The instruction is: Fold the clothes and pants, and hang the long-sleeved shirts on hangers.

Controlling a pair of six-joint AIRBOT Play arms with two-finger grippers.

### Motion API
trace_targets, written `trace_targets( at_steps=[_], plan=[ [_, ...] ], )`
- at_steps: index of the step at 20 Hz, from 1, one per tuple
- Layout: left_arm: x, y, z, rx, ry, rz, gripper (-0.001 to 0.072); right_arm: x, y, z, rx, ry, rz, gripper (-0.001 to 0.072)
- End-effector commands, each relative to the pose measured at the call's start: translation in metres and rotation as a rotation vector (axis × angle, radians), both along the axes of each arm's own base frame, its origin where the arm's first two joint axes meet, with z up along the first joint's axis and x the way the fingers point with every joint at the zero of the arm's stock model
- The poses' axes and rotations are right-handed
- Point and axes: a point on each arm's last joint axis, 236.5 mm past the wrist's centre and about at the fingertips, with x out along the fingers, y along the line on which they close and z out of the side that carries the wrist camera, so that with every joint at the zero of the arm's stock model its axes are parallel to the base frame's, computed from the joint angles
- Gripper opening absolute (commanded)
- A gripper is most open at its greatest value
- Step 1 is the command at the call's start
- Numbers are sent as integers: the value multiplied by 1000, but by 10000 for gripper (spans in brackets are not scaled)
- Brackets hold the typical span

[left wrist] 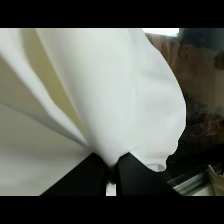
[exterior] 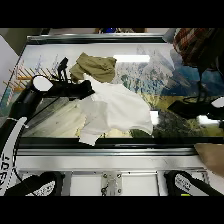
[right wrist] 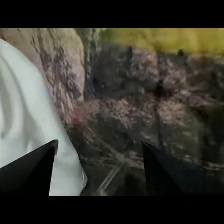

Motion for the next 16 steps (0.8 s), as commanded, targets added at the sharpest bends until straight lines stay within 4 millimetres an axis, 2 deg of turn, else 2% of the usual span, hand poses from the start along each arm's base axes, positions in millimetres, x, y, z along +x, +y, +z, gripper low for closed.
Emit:
trace_targets(
  at_steps=[1, 3, 6, 10, 11, 12, 13, 14, 16],
  plan=[
    [5, 19, 11, -1, -20, 32, 24, -18, 46, -62, 96, 161, 47, 575],
    [4, 20, 9, 6, -17, 29, 24, -20, 86, -76, 137, 197, 111, 575],
    [5, 27, 5, 46, -23, 26, 24, -28, 136, -86, 145, 208, 229, 576],
    [5, 27, 4, 52, -24, 26, 24, -27, 168, -88, 113, 160, 295, 572],
    [5, 27, 4, 52, -24, 26, 24, -25, 171, -87, 113, 149, 295, 456],
    [5, 27, 4, 52, -24, 26, 24, -23, 173, -86, 114, 141, 290, 269],
    [5, 27, 4, 52, -23, 26, 25, -20, 172, -86, 110, 130, 285, 162],
    [5, 27, 4, 51, -23, 26, 24, -18, 172, -85, 109, 124, 283, 148],
    [4, 27, 4, 51, -23, 25, 24, -15, 171, -84, 104, 113, 279, 31]
  ],
)
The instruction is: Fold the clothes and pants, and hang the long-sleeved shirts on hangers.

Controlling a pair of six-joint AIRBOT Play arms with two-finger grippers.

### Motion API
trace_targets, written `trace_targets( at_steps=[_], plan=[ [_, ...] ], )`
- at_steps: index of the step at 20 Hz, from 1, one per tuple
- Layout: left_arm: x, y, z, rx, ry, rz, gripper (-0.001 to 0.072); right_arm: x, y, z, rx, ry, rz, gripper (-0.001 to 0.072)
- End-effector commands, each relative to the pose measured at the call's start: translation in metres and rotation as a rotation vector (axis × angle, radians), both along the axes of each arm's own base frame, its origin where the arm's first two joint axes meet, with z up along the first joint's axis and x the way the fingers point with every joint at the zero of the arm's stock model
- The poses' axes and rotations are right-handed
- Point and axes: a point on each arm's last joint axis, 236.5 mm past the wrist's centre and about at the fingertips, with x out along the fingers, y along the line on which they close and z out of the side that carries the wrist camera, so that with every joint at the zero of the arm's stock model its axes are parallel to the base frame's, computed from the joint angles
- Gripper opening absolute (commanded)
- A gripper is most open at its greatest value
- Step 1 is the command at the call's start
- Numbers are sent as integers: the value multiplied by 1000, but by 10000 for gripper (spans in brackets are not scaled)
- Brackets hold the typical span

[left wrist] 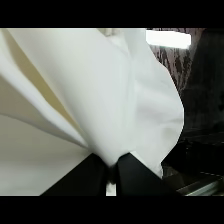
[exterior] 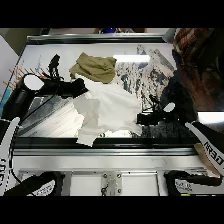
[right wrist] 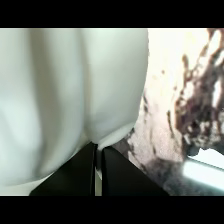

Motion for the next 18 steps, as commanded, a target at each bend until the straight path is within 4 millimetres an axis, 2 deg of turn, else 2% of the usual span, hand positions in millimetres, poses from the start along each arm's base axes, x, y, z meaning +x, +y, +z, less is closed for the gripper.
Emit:
trace_targets(
  at_steps=[1, 3, 4, 5, 7, 9, 10, 11, 12, 13, 14, 15, 16, 18],
  plan=[
    [0, 1, 0, 3, -2, 1, 24, 6, 4, 2, 1, -28, -8, 31],
    [1, 1, 10, 1, -12, -8, 24, 13, 1, 17, -14, -78, 34, 30],
    [4, 3, 29, -4, -37, -17, 24, 22, -8, 38, -46, -130, 76, 30],
    [7, 5, 61, -14, -88, -25, 24, 34, -19, 69, -85, -199, 118, 29],
    [7, 11, 144, -30, -257, -35, 24, 60, -45, 165, -168, -399, 163, 29],
    [-19, 8, 254, -53, -514, -50, 24, 67, -58, 292, -196, -662, 131, 28],
    [-39, 7, 303, -70, -639, -54, 24, 59, -60, 358, -197, -807, 92, 28],
    [-65, 6, 351, -92, -767, -53, 24, 45, -60, 414, -192, -934, 57, 28],
    [-90, 7, 388, -116, -871, -53, 24, 25, -59, 465, -180, -1055, 26, 28],
    [-115, 7, 417, -147, -957, -53, 24, 4, -59, 504, -164, -1148, -3, 28],
    [-139, 7, 441, -176, -1030, -56, 24, -18, -60, 537, -151, -1229, -31, 28],
    [-158, 9, 457, -200, -1083, -56, 24, -36, -60, 559, -138, -1288, -53, 28],
    [-170, 11, 467, -211, -1117, -51, 24, -52, -61, 576, -121, -1331, -77, 28],
    [-178, 20, 473, -190, -1151, -23, 24, -74, -61, 590, -78, -1355, -118, 28]
  ],
)
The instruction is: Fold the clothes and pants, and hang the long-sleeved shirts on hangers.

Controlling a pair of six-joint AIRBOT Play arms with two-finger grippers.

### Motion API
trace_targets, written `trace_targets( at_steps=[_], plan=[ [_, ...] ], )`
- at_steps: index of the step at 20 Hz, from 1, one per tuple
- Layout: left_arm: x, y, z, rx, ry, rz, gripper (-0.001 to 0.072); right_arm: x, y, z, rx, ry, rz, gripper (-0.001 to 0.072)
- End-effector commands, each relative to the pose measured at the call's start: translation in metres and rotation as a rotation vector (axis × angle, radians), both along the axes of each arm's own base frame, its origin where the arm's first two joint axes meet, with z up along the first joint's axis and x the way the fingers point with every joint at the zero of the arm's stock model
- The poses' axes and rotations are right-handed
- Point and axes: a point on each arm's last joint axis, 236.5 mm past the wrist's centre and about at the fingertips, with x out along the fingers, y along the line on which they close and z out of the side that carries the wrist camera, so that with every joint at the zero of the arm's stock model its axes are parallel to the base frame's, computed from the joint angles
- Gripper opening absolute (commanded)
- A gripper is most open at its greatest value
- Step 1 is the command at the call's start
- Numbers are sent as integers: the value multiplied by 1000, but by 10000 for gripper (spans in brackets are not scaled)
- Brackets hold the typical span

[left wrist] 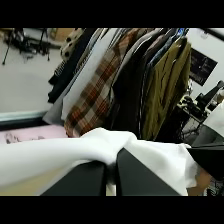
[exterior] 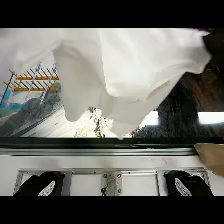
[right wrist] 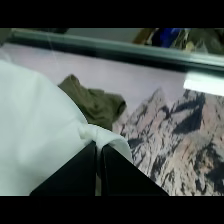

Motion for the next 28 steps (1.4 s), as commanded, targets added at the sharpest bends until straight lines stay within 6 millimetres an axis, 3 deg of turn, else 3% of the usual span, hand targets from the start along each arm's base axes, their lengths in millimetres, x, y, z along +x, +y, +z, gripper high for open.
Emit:
trace_targets(
  at_steps=[1, 3, 5, 9, 12, 14, 15, 17, 19, 22, 23, 24, 25, 27, 28],
  plan=[
    [-31, 19, 33, -30, -110, 62, 24, -54, -3, 52, 101, -119, -26, 28],
    [-6, 35, 9, 22, -22, 158, 24, -54, -3, 43, 158, -49, -35, 28],
    [34, 55, -53, 134, 201, 261, 24, -42, 2, 3, 170, 131, -31, 28],
    [92, 69, -227, 375, 735, 271, 24, -25, 7, -137, 92, 609, -12, 28],
    [116, 61, -352, 440, 989, 232, 24, -18, 6, -236, 108, 844, -39, 29],
    [129, 53, -422, 419, 1102, 215, 24, 1, 3, -289, 139, 906, -85, 29],
    [134, 40, -445, 368, 1152, 181, 24, 13, 1, -311, 152, 927, -111, 29],
    [149, 15, -472, 275, 1198, 112, 24, 47, -12, -347, 106, 928, -152, 29],
    [171, 5, -480, 241, 1187, 88, 24, 83, -26, -372, 90, 883, -216, 30],
    [201, -1, -481, 231, 1173, 83, 24, 131, -43, -386, 94, 759, -291, 58],
    [209, -3, -482, 230, 1169, 82, 24, 147, -48, -382, 69, 684, -292, 241],
    [215, -4, -483, 232, 1168, 79, 24, 156, -52, -374, 26, 614, -280, 513],
    [219, -5, -484, 236, 1171, 73, 24, 163, -54, -363, -40, 545, -253, 676],
    [224, -7, -489, 245, 1184, 64, 24, 160, -52, -336, -202, 443, -159, 658],
    [225, -7, -492, 247, 1190, 63, 24, 152, -47, -326, -262, 420, -112, 577]
  ],
)
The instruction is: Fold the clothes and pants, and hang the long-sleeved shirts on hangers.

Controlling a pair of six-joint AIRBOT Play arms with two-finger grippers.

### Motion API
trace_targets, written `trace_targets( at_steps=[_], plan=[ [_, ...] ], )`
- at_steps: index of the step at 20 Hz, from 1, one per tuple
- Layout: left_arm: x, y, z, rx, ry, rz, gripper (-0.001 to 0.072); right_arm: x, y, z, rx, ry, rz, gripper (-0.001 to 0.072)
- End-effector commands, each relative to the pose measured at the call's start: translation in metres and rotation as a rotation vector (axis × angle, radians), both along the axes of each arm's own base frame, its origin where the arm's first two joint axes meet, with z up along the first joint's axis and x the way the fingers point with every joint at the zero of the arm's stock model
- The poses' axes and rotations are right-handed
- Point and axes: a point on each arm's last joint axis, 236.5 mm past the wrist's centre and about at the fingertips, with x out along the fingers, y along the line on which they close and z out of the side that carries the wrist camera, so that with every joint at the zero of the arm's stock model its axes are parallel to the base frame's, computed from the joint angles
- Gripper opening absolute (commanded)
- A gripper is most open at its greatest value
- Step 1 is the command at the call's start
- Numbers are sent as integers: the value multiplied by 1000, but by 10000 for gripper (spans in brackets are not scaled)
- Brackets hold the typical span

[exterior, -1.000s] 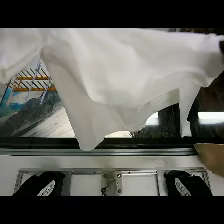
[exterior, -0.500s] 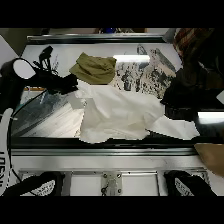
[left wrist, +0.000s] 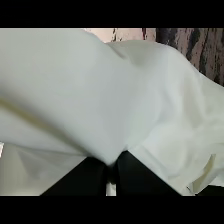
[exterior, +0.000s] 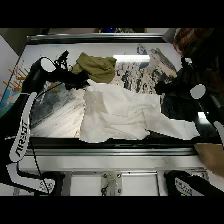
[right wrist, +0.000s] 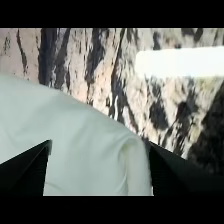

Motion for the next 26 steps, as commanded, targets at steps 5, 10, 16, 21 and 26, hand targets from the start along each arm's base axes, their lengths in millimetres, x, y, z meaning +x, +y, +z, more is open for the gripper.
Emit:
trace_targets(
  at_steps=[5, 10, 16, 21, 26],
  plan=[
    [9, -3, -11, -4, 21, -11, 24, -60, 18, -16, -354, 125, 379, 508],
    [8, -3, -11, -3, 25, -13, 24, -62, 24, -56, -516, 229, 296, 508],
    [7, -3, -12, -2, 29, -16, 24, -52, 13, -86, -580, 286, 146, 508],
    [7, -3, -12, -2, 29, -16, 24, -29, 14, -84, -512, 206, 19, 507],
    [7, -3, -12, -2, 28, -16, 24, -19, 20, -85, -491, 167, 18, 288]
  ],
)
